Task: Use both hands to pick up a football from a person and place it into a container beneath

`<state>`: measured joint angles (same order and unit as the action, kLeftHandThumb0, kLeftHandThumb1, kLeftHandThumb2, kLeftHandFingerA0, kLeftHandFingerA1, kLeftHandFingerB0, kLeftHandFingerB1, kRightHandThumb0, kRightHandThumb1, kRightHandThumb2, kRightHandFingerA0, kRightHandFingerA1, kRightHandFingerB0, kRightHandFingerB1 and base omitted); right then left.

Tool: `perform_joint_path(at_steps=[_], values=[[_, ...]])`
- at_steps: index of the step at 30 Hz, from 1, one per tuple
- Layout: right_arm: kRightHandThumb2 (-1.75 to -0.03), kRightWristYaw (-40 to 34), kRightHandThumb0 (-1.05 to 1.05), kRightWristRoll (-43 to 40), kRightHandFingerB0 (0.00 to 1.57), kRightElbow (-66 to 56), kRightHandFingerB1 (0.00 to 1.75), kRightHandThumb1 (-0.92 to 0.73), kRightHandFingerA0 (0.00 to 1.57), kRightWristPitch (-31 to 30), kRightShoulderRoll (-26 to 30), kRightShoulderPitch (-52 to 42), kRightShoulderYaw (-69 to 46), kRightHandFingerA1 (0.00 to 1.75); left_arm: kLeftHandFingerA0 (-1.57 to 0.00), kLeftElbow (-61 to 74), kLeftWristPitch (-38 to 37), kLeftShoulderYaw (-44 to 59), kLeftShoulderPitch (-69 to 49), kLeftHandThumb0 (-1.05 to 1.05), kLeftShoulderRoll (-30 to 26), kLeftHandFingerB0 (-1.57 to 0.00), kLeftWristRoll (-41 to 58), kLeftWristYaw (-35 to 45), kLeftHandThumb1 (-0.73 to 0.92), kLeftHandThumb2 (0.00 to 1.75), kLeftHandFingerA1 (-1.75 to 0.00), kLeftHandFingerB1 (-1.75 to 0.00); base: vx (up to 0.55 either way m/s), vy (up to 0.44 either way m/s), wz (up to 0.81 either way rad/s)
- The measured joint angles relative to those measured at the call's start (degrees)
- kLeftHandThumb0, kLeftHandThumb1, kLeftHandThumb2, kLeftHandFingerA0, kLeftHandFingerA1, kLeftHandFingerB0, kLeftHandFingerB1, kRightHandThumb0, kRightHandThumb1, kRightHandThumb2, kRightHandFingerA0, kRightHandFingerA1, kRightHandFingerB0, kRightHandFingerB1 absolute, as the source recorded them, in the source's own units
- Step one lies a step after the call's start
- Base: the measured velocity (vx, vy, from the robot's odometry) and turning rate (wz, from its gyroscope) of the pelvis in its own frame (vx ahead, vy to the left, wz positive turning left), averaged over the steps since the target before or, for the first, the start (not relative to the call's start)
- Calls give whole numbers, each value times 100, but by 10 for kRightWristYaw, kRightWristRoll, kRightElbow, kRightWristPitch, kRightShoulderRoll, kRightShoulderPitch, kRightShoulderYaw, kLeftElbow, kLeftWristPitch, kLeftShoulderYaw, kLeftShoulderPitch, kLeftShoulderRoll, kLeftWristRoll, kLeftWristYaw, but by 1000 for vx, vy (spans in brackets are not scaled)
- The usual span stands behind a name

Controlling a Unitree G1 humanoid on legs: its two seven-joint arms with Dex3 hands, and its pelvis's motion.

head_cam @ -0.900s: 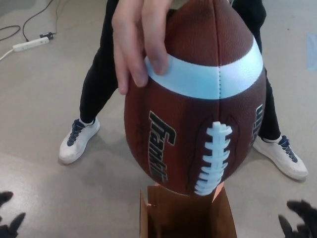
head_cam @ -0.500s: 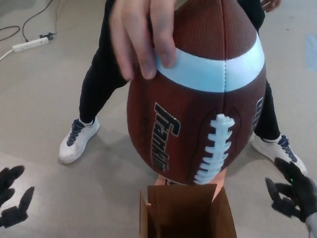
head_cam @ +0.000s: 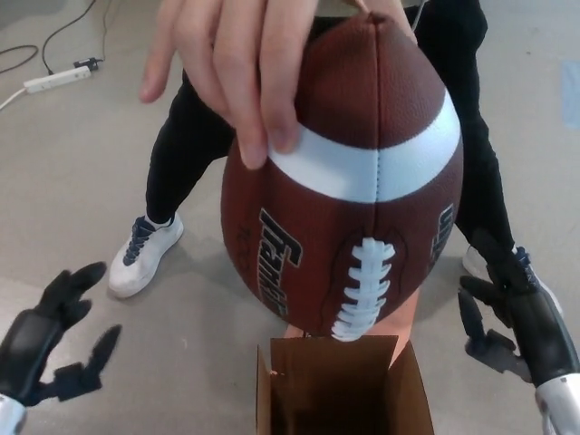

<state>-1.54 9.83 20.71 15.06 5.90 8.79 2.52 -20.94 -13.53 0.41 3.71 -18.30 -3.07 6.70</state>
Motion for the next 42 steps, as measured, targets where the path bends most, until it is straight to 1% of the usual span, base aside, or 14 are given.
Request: perform_joint_path(at_steps=[4, 5, 7, 10, 12, 13, 14, 23, 25, 31, 32, 35, 38, 42], values=[[-75, 1, -82, -1, 0, -58, 13, -92, 30, 1, -7, -22, 9, 37, 0, 65, 0, -4, -23, -36, 8, 0, 3, 1, 48, 108, -48, -48, 0, 0, 0], [-74, 1, -82, -2, 0, -80, 15, -92, 31, 1, -11, -29, 14, 36, -21, 90, 0, -7, -31, -80, 10, -13, 5, 2, 90, 69, -28, -26, 0, 0, 0], [-76, 1, -84, -2, 0, -112, 10, -92, 21, 1, -13, -41, 20, 36, 0, 124, 0, -11, -41, -37, 13, 0, 7, 2, 47, 107, -48, -48, 0, 0, 0], [-113, 2, -84, -2, 0, -168, 14, -78, 10, 1, -17, -58, 34, 41, 0, 185, 0, -19, -58, -36, 21, 0, 12, 3, 49, 108, -48, -48, 0, 0, 0], [-79, 2, -84, -2, 0, -185, 4, -92, 17, 1, -18, -63, 38, 35, 0, 202, 0, -22, -63, -36, 24, 0, 13, 3, 49, 108, -48, -48, 0, 0, 0], [-114, 3, -84, -3, 0, -214, 15, -78, 8, 1, -18, -72, 45, 36, 0, 232, 0, -27, -71, -37, 28, 0, 14, 3, 47, 107, -48, -48, 0, 0, 0], [-77, 3, -82, -3, 0, -222, 9, -92, 12, 1, -18, -74, 47, 31, 0, 240, 0, -29, -73, -37, 28, 0, 15, 3, 47, 107, -48, -48, 0, 0, 0], [-77, 9, -80, 0, 0, -379, 5, -92, 0, 1, -20, -112, 98, 19, 0, 402, 3, -78, -106, -36, 53, 0, 18, 2, 49, 108, -48, -47, 0, 0, 0], [-121, 9, -89, 0, 0, -405, 9, -88, 0, 0, -20, -118, 105, 9, 0, 428, 7, -85, -112, -36, 57, 0, 19, 0, 49, 108, -48, -47, 0, 0, 0], [-76, -3, -77, -1, 0, -496, 5, -92, 0, 1, -24, -132, 129, 5, -2, 504, 30, -122, -120, -79, 85, -14, 20, -16, 71, 106, -39, -44, 0, 0, 0], [-118, -7, -87, -2, 0, -509, 8, -87, 0, 3, -25, -132, 133, 9, -1, 517, 33, -128, -122, -76, 92, -10, 20, -21, 71, 106, -37, -43, 0, 0, 0], [-118, -18, -88, -3, 0, -540, 6, -89, 0, 11, -31, -132, 142, 7, -2, 550, 42, -144, -126, -74, 104, -6, 20, -33, 69, 106, -29, -37, 0, 0, 0], [-119, -30, -87, -5, 0, -565, 7, -90, 0, 20, -35, -131, 153, 8, -10, 583, 49, -160, -131, -74, 114, -12, 20, -44, 86, 68, -21, -26, 0, 0, 0], [-119, -46, -94, -5, 0, -591, 4, -91, 0, 33, -37, -128, 169, 5, 0, 624, 53, -183, -134, -70, 117, -5, 18, -56, 70, 106, -28, -34, 0, 0, 0]])
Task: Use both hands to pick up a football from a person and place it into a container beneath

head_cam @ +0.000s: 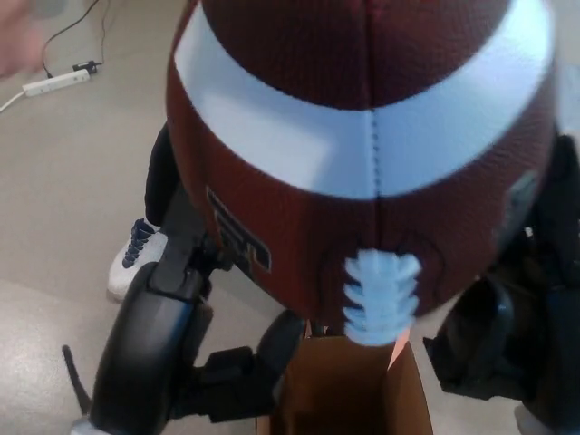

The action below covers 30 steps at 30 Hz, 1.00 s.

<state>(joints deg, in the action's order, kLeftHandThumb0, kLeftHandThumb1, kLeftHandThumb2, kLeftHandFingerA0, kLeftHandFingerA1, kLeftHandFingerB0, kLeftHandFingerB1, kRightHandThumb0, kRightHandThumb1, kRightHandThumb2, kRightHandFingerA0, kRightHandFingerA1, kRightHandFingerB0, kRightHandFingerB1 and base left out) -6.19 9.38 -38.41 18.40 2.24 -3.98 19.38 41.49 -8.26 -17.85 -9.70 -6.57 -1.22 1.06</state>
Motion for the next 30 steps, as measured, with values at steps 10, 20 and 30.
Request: perform_joint_path(at_steps=[10, 20, 30], values=[[-121, -43, -83, -1, 0, -15, 9, -92, 0, 16, -8, -2, 49, 9, -8, 39, 10, -39, 0, -79, 12, -11, -28, -41, 83, 85, -20, -23, 0, 0, 0], [-119, -81, -82, -30, 0, 122, 13, -88, 0, 37, -23, 17, 43, 12, 0, -48, 47, -40, 12, -78, 24, -14, -42, -71, 77, 111, -27, -34, 0, 0, 0], [-118, -84, -86, -39, 0, 248, 9, -90, 0, 32, -20, 74, 10, 9, -8, -199, 61, -24, 97, -83, 39, -13, -37, -72, 82, 82, -20, -24, 0, 0, 0]])
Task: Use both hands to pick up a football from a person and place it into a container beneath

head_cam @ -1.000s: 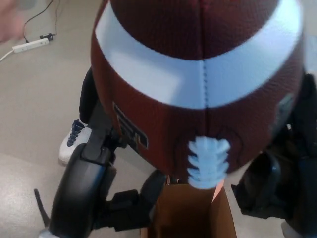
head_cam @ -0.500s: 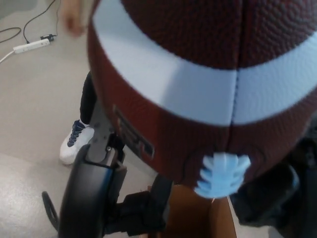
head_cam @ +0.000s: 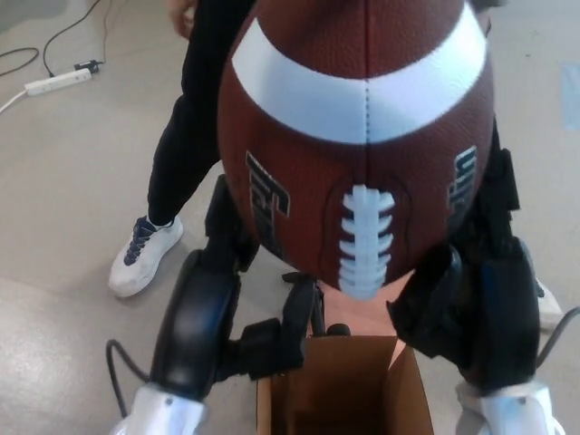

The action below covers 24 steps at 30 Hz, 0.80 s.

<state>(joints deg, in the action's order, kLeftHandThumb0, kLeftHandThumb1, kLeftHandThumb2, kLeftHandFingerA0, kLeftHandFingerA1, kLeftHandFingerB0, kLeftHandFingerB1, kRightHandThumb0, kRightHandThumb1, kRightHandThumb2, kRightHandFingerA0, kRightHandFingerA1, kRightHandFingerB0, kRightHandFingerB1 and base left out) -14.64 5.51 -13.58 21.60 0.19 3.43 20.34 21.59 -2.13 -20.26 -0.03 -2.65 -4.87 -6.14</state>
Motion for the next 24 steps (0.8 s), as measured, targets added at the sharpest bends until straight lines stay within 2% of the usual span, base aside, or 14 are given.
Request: perform_joint_path(at_steps=[1, 3, 4, 5, 6, 8, 13, 23, 24], values=[[-118, 0, -89, 0, 0, 8, 7, -90, 0, 0, 0, 4, -4, 7, -7, -10, 0, 1, 7, -77, 2, -12, 2, 0, 91, 72, -21, -24, 0, 0, 0], [-118, 0, -87, -1, 0, 20, 8, -90, 0, -1, 1, 12, -10, 8, -7, -27, 2, 3, 22, -78, 3, -14, 6, 2, 92, 72, -22, -25, 0, 0, 0], [-118, 0, -82, -3, 0, 24, 12, -87, 0, -3, 1, 16, -13, 12, -7, -33, 4, 3, 30, -81, 3, -13, 7, 3, 82, 80, -19, -25, 0, 0, 0], [-118, 0, -82, -5, 0, 28, 12, -87, 0, -4, 1, 19, -17, 12, -7, -40, 6, 3, 39, -81, 3, -13, 8, 4, 82, 80, -19, -25, 0, 0, 0], [-117, 0, -83, -6, 0, 30, 11, -88, 0, -4, 1, 21, -21, 11, 0, -45, 7, 3, 46, -76, 3, -16, 9, 6, 76, 111, -26, -36, 0, 0, 0], [-117, 0, -90, -8, 0, 35, 3, -91, 0, -5, 1, 28, -30, 4, -4, -57, 11, 3, 65, -81, 4, -13, 12, 11, 79, 112, -25, -34, 0, 0, 0], [-116, 0, -89, -19, 0, 44, 3, -92, 0, -5, 1, 38, -46, 4, -3, -78, 23, 3, 104, -86, 6, -14, 15, 21, 82, 113, -19, -29, 0, 0, 0], [-117, 3, -81, -37, 0, 64, 12, -88, 0, -5, 13, 44, -71, 12, -5, -119, 43, -2, 149, -81, 7, -10, 15, 44, 83, 113, -21, -27, 0, 0, 0], [-98, 4, -83, -39, 0, 68, 15, -77, 0, -5, 15, 46, -73, 8, -6, -125, 43, -1, 153, -82, 7, -8, 15, 45, 83, 113, -20, -24, 0, 0, 0]])
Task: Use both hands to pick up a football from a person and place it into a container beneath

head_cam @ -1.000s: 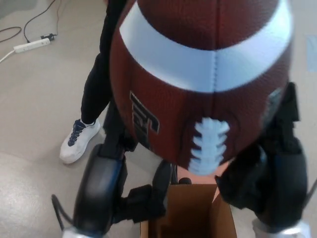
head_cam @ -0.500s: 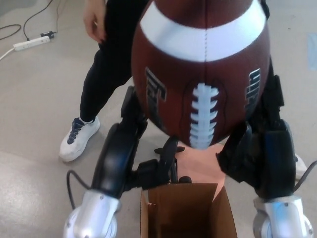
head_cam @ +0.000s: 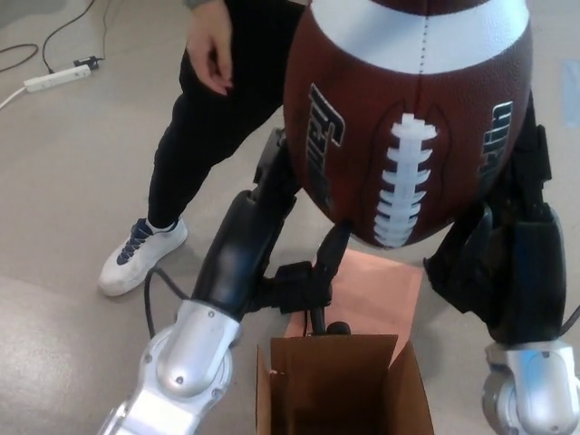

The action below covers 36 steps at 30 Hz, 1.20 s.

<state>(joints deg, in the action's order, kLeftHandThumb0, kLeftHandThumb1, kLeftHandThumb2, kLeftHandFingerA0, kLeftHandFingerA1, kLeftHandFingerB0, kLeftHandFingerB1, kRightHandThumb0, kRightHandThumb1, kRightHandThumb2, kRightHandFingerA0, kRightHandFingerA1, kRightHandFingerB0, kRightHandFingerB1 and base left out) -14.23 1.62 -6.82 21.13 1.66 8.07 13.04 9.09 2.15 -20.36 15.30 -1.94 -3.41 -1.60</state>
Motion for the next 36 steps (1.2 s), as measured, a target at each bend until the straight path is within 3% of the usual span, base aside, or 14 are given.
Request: perform_joint_path(at_steps=[1, 2, 3, 6, 7, 8, 9, 10, 11, 12, 13, 14, 28, 36], values=[[-98, 3, -83, -2, 0, 6, 15, -77, 0, 0, 5, 5, -3, 8, -6, -9, 0, 2, 5, -82, 0, -8, 1, 2, 83, 113, -20, -24, 0, 0, 0], [-78, 4, -86, -3, 4, 8, 19, -92, 0, -1, 7, 7, -4, 16, -8, -13, 0, 3, 7, -86, 0, -9, 1, 3, 84, 113, -18, -19, 0, 0, 0], [-117, 9, -81, -6, 3, 15, 20, -82, 1, -6, 14, 13, -7, 25, -5, -27, 0, 9, 14, -87, -1, -9, 3, 8, 84, 114, -21, -16, 0, 0, 0], [-117, 27, -81, -13, 1, 39, 19, -83, 0, -27, 37, 31, -17, 26, -7, -63, 3, 26, 30, -89, -4, -7, 10, 21, 85, 114, -17, -15, 0, 0, 0], [-116, 38, -79, -15, 0, 56, 19, -81, 0, -37, 49, 42, -21, 25, 0, -82, 5, 36, 39, -87, -6, 0, 15, 27, 86, 117, -16, -11, 0, 0, 0], [-74, 46, -79, -17, 0, 71, 17, -92, 1, -44, 57, 50, -24, 24, 0, -96, 7, 43, 46, -85, -8, 0, 18, 32, 85, 117, -14, -10, 0, 0, 0], [-116, 54, -80, -18, 1, 92, 18, -81, 0, -52, 66, 61, -28, 19, 0, -116, 8, 55, 55, -75, -11, 0, 24, 39, 79, 95, -6, -6, 0, 0, 0], [-116, 60, -80, -19, 1, 106, 18, -81, 0, -57, 73, 68, -32, 19, 0, -131, 9, 65, 62, -75, -15, 0, 27, 44, 79, 95, -6, -6, 0, 0, 0], [-115, 68, -85, -21, 1, 125, 15, -84, 1, -63, 82, 77, -39, 13, 0, -151, 10, 79, 72, -65, -21, 0, 32, 50, 92, 81, -5, -7, 0, 0, 0], [-115, 73, -85, -22, 1, 140, 15, -84, 1, -66, 90, 83, -45, 13, 0, -170, 10, 91, 80, -65, -29, 0, 36, 54, 92, 81, -5, -7, 0, 0, 0], [-115, 75, -79, -22, 0, 147, 19, -80, 0, -67, 94, 84, -48, 20, 0, -179, 10, 97, 83, -78, -33, 0, 38, 56, 82, 111, -17, -14, 0, 0, 0], [-113, 80, -73, -23, 1, 166, 23, -77, 0, -68, 103, 90, -54, 26, 0, -205, 10, 113, 93, -79, -41, 0, 42, 60, 82, 113, -18, -15, 0, 0, 0], [-113, 134, -82, -37, 0, 322, 15, -83, 0, -73, 180, 102, -131, 17, 0, -479, 8, 316, 140, -75, -164, 0, 109, 112, 75, 111, -27, -21, 0, 0, 0], [-113, 170, -83, -42, 0, 358, 12, -84, 0, -72, 190, 102, -158, 15, -7, -599, -32, 380, 139, -91, -210, -6, 133, 173, 82, 111, -18, -10, 0, 0, 0]])
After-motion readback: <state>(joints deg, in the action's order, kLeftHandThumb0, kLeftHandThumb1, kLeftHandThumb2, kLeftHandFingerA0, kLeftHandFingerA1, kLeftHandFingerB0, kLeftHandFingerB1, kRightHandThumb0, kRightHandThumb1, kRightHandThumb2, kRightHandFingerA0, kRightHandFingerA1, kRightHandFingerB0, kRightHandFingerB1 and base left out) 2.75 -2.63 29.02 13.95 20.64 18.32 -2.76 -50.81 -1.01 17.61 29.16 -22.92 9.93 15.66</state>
